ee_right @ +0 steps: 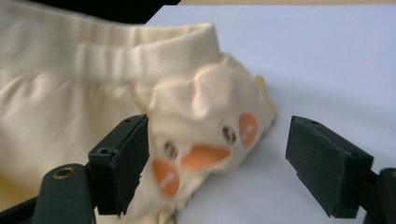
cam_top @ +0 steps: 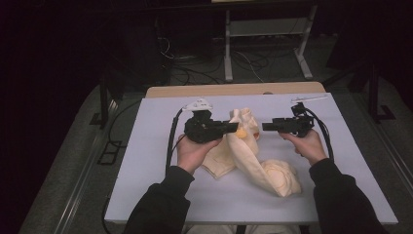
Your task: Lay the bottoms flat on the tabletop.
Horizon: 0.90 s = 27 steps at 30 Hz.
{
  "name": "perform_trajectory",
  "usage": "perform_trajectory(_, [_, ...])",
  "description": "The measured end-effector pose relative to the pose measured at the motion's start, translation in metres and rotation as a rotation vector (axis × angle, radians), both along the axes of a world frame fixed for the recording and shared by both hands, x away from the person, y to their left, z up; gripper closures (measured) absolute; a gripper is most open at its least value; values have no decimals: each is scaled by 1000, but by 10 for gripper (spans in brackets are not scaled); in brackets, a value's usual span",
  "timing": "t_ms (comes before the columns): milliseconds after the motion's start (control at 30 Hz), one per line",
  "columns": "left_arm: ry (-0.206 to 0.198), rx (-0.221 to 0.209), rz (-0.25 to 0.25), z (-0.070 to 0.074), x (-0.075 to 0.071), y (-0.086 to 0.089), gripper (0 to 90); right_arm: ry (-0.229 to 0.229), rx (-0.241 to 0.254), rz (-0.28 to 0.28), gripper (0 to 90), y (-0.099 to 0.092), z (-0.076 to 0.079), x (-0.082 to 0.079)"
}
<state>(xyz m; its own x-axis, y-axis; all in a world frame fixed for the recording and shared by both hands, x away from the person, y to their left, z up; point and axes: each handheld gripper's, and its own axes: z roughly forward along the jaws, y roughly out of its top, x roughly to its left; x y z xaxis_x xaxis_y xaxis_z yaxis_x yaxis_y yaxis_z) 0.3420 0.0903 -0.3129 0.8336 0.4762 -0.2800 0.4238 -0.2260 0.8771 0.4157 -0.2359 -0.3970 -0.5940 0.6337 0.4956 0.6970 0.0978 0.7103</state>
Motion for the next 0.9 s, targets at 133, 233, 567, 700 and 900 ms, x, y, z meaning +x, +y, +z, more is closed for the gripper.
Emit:
perform_trajectory(133, [4,11,4,-4,2,3,821,24,15,45,217,20,-20,23])
perform_trajectory(233, [13,22,17,-9,3,5,821,47,22,72,245,31,-32,32])
perform_trajectory(567, [53,34,69,-27,10,19,821,50,-97,70,824,46,-40,35])
perform_trajectory(700, [52,31,90,-26,12,24,820,15,-111,19,845,33,-25,33])
perform_trajectory(900, [52,38,117,-26,18,29,820,-25,-93,-16,849,8,3,29])
